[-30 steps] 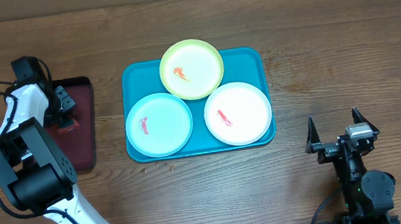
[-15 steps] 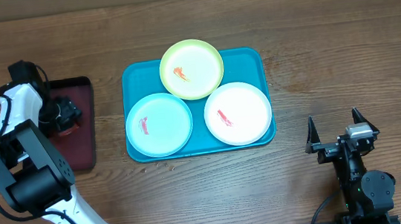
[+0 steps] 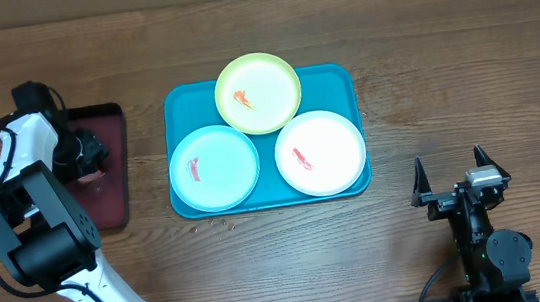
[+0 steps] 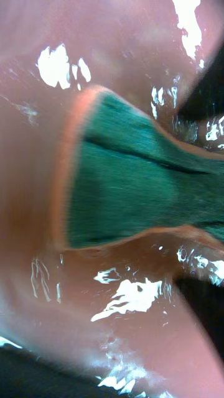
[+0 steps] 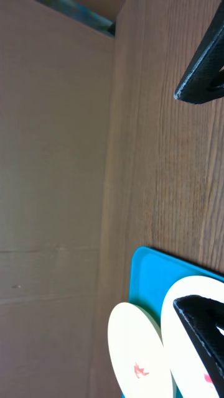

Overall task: Clean dirty plates on tray and stack at the side
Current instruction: 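Lower the left gripper and grasp the green-orange sponge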

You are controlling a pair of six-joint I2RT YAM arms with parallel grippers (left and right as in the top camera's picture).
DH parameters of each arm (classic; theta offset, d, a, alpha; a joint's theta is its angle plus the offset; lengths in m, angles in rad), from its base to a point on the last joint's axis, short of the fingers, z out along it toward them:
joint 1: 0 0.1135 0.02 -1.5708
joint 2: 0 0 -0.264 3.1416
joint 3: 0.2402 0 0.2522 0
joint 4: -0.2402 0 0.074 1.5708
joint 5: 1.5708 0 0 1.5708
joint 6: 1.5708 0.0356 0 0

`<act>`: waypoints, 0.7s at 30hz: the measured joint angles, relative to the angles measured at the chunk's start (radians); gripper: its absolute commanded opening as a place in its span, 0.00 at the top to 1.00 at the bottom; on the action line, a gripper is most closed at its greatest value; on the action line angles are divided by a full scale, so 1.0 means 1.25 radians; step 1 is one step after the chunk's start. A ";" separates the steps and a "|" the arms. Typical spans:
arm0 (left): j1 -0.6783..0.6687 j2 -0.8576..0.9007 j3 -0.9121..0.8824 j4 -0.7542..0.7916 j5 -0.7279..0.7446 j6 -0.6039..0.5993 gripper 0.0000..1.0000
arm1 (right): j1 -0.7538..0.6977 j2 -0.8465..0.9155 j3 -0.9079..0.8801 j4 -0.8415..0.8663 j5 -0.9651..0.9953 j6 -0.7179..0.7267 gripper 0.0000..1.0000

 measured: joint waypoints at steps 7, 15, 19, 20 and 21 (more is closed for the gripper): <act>-0.001 0.004 -0.004 0.103 -0.018 0.003 0.21 | 0.000 0.000 0.000 0.000 0.000 0.000 0.00; -0.001 0.009 -0.005 0.125 -0.027 0.009 0.96 | 0.000 0.000 0.000 0.000 0.000 0.000 0.00; -0.001 0.009 -0.005 0.108 -0.030 0.014 0.00 | 0.000 0.000 0.000 0.000 0.000 0.000 0.00; -0.001 0.009 -0.005 0.099 -0.031 0.013 0.00 | 0.000 0.000 0.000 0.000 -0.001 0.000 0.00; -0.001 0.009 -0.004 0.088 -0.032 0.013 0.00 | 0.000 0.000 0.000 0.001 0.000 0.000 0.00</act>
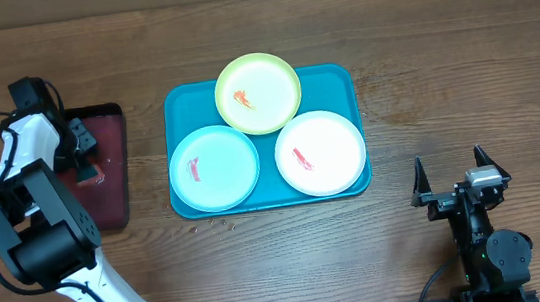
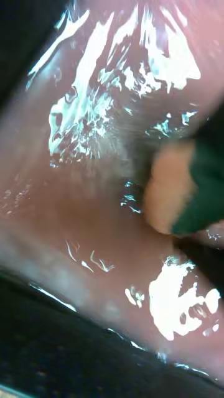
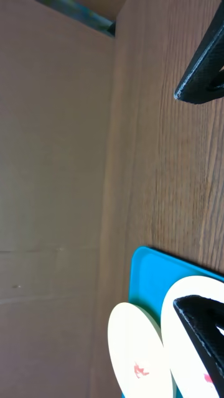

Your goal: Clean dirty plates on tray and stack at the side

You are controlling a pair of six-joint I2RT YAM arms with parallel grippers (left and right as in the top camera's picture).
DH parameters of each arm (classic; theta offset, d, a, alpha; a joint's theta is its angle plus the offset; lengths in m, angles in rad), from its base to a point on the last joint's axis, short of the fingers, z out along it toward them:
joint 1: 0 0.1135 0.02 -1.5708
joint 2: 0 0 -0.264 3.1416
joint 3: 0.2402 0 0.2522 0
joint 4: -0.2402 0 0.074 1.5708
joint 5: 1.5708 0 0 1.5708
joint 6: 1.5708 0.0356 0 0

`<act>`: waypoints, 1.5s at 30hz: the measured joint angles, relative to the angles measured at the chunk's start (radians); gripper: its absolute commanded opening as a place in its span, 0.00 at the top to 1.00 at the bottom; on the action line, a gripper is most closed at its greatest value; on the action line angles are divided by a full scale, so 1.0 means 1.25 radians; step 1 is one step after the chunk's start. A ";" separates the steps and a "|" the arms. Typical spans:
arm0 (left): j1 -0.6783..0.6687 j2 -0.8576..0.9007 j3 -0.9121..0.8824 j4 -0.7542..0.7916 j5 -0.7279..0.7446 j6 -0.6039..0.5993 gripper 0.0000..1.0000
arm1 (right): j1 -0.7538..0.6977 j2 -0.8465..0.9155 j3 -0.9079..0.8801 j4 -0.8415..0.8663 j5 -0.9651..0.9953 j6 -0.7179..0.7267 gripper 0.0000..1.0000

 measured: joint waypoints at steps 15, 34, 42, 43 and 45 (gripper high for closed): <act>-0.004 -0.009 0.006 -0.187 0.052 -0.004 0.96 | 0.000 0.000 0.000 0.000 0.000 0.000 0.00; 0.000 -0.008 0.004 -0.063 0.018 0.003 0.86 | 0.000 0.000 0.000 0.000 0.000 0.000 0.00; 0.000 -0.005 0.014 -0.119 -0.010 0.005 0.96 | 0.000 0.000 0.000 0.000 0.000 0.000 0.00; 0.000 -0.002 0.023 -0.145 -0.015 0.005 0.96 | 0.000 0.000 0.000 0.000 0.000 0.000 0.00; 0.000 0.005 0.059 -0.193 -0.021 0.005 0.78 | 0.000 0.000 0.000 0.000 0.000 0.000 0.00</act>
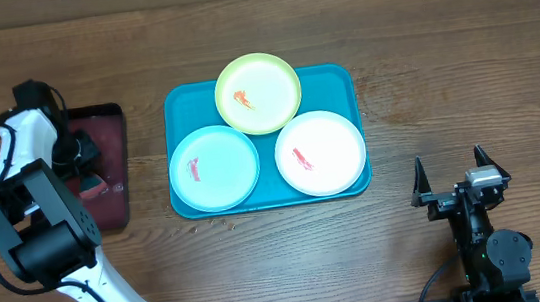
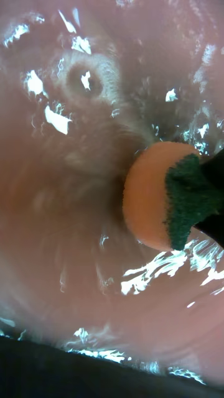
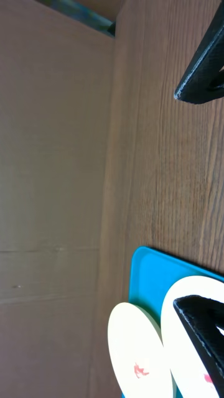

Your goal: Clean dirty plates on tray and stack at the side

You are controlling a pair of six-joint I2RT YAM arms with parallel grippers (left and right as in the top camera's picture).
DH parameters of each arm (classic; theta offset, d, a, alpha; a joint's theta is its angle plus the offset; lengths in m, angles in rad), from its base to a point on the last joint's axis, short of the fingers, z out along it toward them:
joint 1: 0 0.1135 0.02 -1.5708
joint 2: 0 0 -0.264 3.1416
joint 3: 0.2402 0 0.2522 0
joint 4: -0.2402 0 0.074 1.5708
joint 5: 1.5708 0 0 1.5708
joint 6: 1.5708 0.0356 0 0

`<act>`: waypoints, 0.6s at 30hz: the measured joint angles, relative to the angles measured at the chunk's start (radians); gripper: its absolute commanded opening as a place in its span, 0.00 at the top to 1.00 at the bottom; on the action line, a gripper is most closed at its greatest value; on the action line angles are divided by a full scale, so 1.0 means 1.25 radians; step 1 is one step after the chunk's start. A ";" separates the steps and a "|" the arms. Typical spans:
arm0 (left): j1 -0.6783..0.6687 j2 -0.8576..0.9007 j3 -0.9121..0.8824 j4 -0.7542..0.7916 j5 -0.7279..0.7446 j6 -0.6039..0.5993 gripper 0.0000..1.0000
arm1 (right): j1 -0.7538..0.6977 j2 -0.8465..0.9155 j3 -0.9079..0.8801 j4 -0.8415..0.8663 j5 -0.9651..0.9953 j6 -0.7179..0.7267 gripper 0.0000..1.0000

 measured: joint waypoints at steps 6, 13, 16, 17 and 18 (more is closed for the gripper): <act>0.000 0.003 0.134 -0.089 0.007 -0.009 0.50 | 0.000 0.000 0.000 0.000 0.000 0.000 0.00; 0.000 0.003 0.141 -0.125 0.059 -0.015 0.06 | 0.000 0.000 0.000 0.000 0.000 0.000 0.00; 0.000 0.003 0.140 -0.131 0.064 -0.016 0.00 | 0.000 0.000 0.000 0.000 0.000 0.000 0.00; 0.000 0.003 0.140 -0.128 0.064 -0.015 0.00 | 0.000 0.000 0.000 0.000 0.000 0.000 0.00; 0.000 0.003 0.136 -0.124 0.064 -0.015 0.00 | 0.000 0.000 0.000 0.000 0.000 0.000 0.00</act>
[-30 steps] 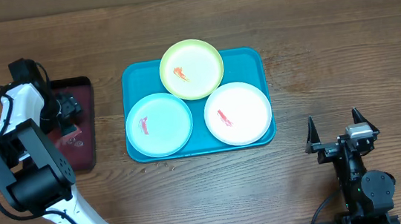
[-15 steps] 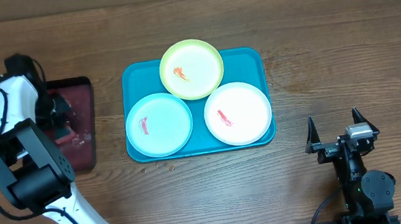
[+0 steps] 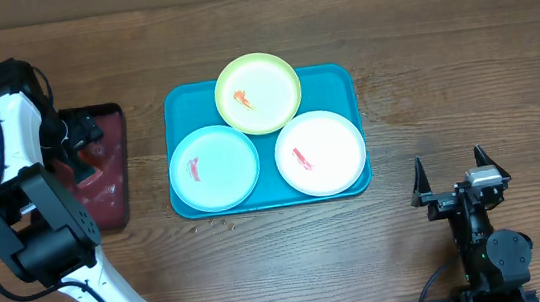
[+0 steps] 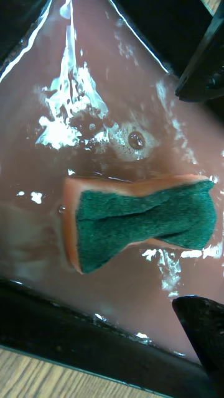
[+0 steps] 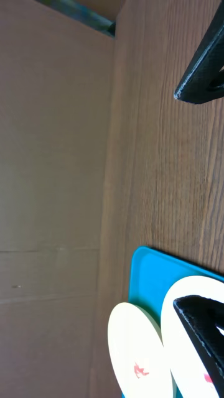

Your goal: Clean dirty plates on tray and stack at the side

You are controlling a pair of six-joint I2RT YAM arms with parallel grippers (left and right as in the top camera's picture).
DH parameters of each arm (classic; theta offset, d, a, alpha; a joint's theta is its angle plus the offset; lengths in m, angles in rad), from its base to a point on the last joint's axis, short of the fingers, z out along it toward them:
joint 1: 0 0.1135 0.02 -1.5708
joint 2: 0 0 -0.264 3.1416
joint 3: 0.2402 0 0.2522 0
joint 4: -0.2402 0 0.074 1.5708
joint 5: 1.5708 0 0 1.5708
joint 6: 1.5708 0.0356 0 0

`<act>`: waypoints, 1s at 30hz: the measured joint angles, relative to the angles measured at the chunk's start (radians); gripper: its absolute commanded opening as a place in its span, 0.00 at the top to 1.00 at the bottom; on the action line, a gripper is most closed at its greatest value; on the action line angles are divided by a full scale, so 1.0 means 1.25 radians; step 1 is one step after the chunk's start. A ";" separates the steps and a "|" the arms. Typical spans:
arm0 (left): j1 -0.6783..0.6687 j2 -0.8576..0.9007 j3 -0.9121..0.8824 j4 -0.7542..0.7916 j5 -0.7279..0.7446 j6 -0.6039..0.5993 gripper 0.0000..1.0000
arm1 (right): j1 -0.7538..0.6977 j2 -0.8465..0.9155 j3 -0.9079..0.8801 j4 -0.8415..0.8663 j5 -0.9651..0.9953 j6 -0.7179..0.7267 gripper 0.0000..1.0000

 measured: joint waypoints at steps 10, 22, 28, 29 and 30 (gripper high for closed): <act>0.000 -0.002 -0.161 0.107 0.005 -0.021 0.51 | 0.000 0.000 0.000 0.000 0.000 0.000 0.00; -0.006 -0.005 -0.170 0.165 -0.002 -0.021 0.00 | 0.000 0.000 0.000 0.000 0.000 0.000 0.00; -0.001 -0.007 -0.170 0.225 -0.042 -0.021 0.00 | 0.000 0.000 0.000 0.000 0.000 0.000 0.00; -0.001 -0.007 -0.170 0.234 -0.046 -0.021 0.00 | 0.000 0.000 0.000 0.000 0.000 0.001 0.00; -0.001 -0.007 -0.171 0.244 -0.051 -0.021 0.00 | 0.000 0.000 0.000 0.000 0.000 0.001 0.00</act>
